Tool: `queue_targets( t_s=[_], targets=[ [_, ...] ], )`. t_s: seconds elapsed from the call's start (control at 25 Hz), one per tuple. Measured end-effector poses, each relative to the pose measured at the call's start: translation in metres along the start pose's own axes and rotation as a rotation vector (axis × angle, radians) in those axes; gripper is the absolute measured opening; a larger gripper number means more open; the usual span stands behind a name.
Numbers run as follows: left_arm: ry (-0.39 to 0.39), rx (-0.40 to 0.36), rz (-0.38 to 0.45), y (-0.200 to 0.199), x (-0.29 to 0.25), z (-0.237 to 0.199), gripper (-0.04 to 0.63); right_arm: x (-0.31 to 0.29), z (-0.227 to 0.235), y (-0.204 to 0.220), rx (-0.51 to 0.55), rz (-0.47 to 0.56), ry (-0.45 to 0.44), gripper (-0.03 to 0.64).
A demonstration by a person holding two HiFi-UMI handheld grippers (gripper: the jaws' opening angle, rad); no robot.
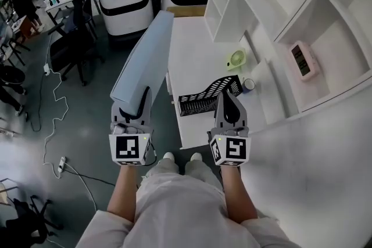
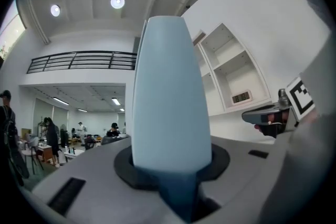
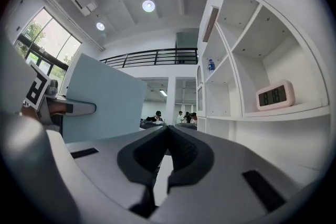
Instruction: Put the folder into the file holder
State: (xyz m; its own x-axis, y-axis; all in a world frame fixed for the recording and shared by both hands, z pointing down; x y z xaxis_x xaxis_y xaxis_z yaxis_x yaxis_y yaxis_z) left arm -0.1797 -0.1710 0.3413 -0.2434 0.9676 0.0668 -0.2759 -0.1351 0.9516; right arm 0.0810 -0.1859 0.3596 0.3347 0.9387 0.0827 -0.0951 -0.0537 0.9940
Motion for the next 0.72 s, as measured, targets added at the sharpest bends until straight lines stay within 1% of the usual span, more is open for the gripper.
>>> queue_targets(
  t_s=[0.2,0.36,0.56,0.72],
  targets=[
    [0.221,0.054,0.035,0.007,-0.025,0.024,0.126,0.003,0.023,-0.004,-0.010,0.005,-0.046,-0.015],
    [0.379,0.059,0.078,0.013,-0.045,0.043,0.127,0.010,0.038,-0.006,-0.008,0.007,-0.080,-0.015],
    [0.569,0.076,0.161,0.020,-0.076,0.064,0.126,0.016,0.057,0.000,-0.018,-0.007,-0.079,-0.015],
    [0.704,0.063,0.238,0.025,-0.107,0.083,0.126,0.018,0.073,-0.002,-0.015,0.001,-0.065,-0.015]
  ],
)
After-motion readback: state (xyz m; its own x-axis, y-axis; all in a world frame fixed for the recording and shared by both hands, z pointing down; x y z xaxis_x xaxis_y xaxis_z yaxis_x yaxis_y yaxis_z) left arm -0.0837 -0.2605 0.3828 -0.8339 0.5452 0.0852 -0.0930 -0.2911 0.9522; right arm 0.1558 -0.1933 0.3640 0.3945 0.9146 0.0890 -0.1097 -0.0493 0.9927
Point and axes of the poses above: the fingertips, and each gripper's own axes: x backward along the fingers, z to its right, y out of its underside, the point moved 7 cm from there along x, backward along the fingers, and after that the axes turned 10 degrees about -x, right-handed, at the moved point
